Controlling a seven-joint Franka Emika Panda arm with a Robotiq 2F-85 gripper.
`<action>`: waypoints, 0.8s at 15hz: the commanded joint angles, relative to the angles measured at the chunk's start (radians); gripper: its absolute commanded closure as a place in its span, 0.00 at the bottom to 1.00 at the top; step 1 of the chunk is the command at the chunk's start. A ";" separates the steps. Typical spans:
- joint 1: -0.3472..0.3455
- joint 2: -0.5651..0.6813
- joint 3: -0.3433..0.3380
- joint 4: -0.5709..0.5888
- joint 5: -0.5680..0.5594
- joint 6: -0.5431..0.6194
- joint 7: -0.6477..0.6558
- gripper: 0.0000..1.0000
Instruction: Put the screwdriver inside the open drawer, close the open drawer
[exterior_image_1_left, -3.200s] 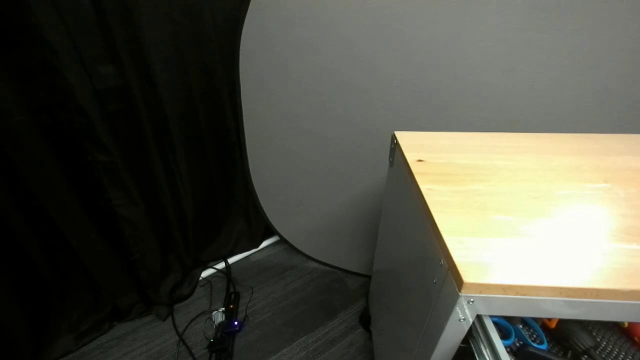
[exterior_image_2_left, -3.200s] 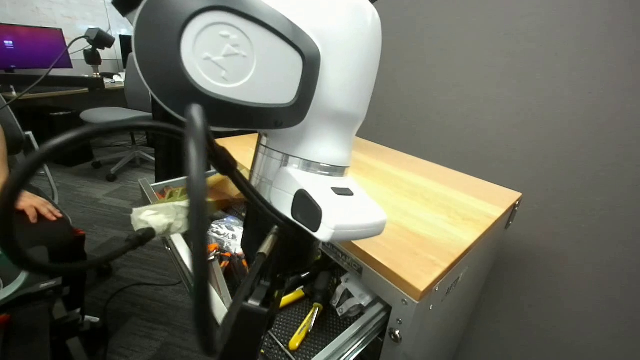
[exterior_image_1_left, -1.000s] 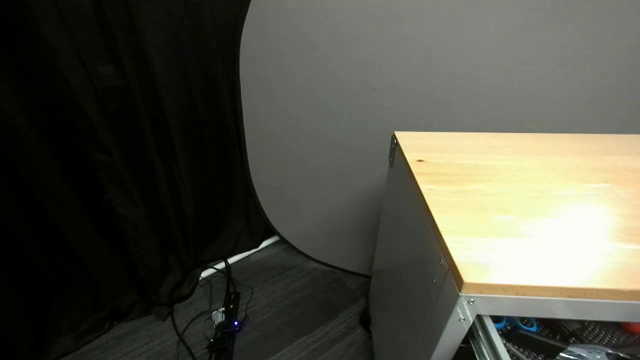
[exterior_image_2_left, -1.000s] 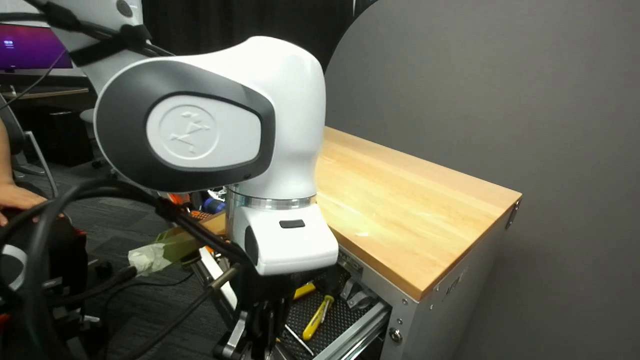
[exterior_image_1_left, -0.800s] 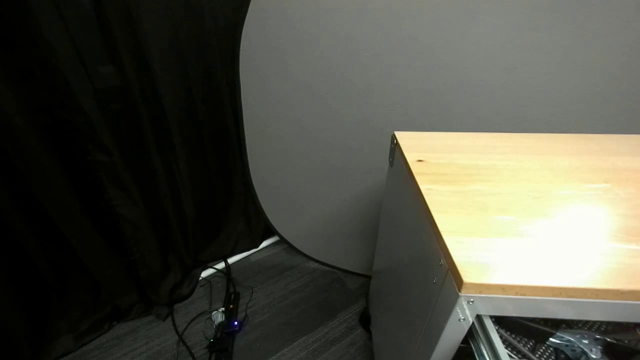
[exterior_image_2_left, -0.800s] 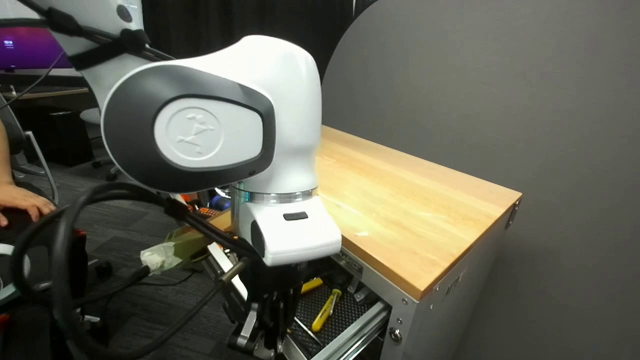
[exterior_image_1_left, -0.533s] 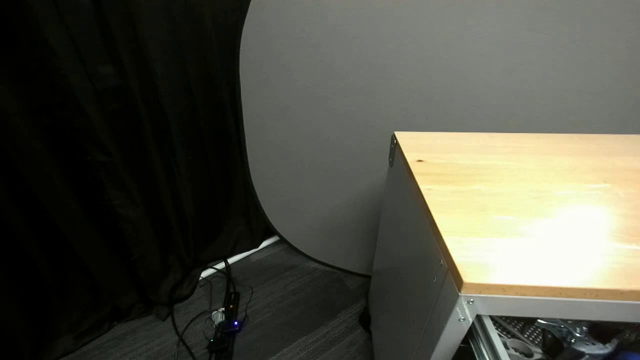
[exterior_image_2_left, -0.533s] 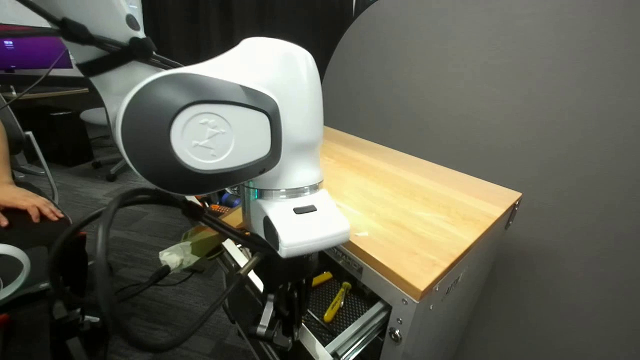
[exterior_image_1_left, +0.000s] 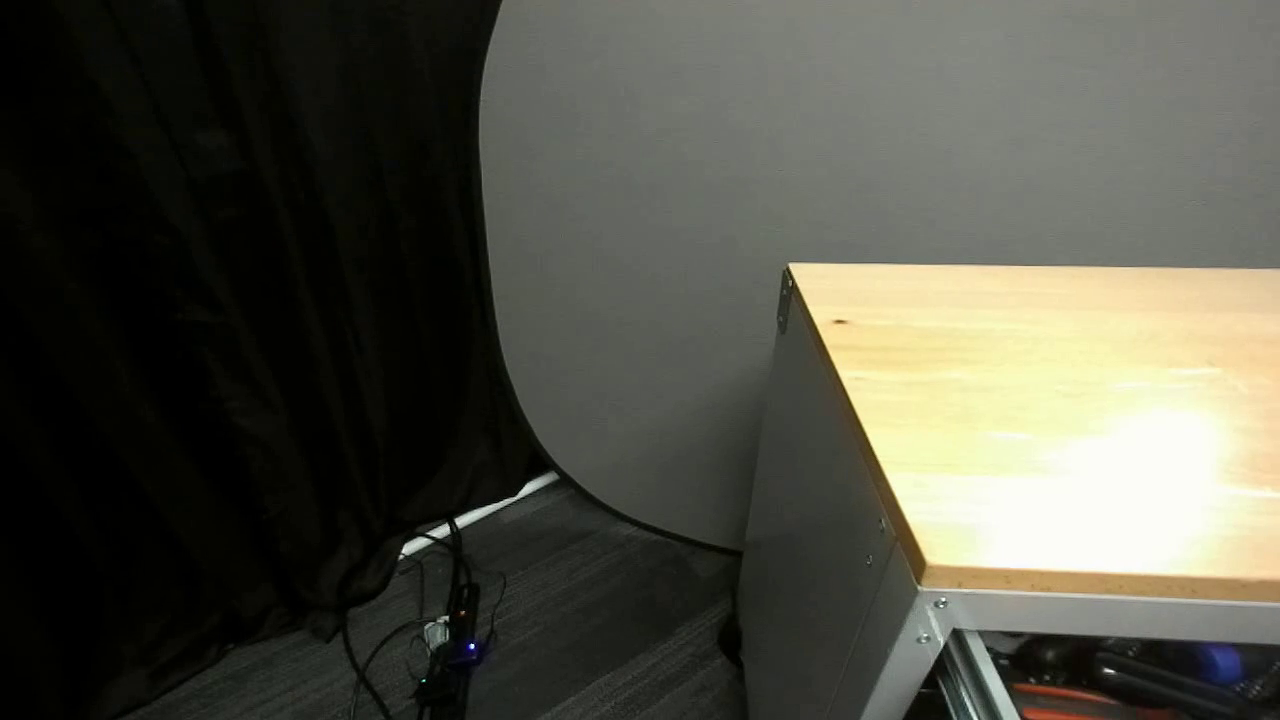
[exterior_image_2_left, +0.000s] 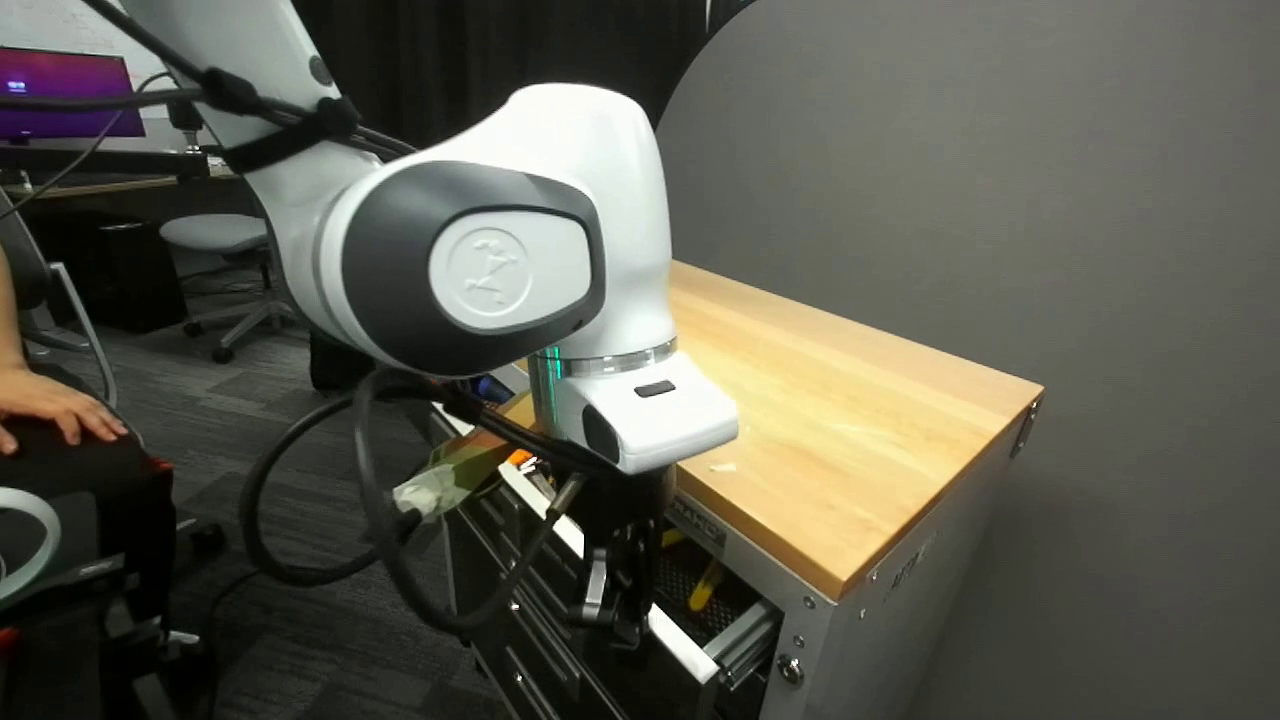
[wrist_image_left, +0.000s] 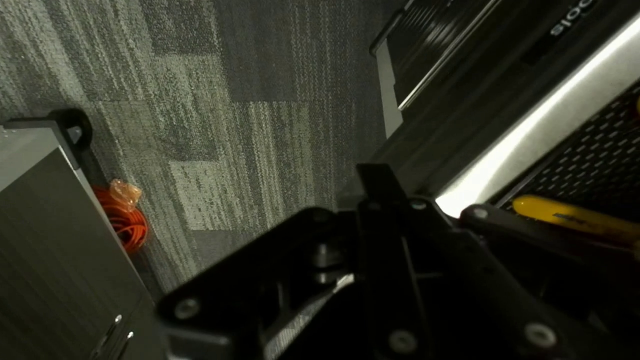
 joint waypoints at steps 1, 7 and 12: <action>0.042 0.045 -0.011 0.072 0.028 0.039 -0.002 1.00; 0.058 0.072 -0.013 0.110 0.045 0.048 -0.009 1.00; 0.059 0.077 0.000 0.119 0.064 0.109 -0.025 1.00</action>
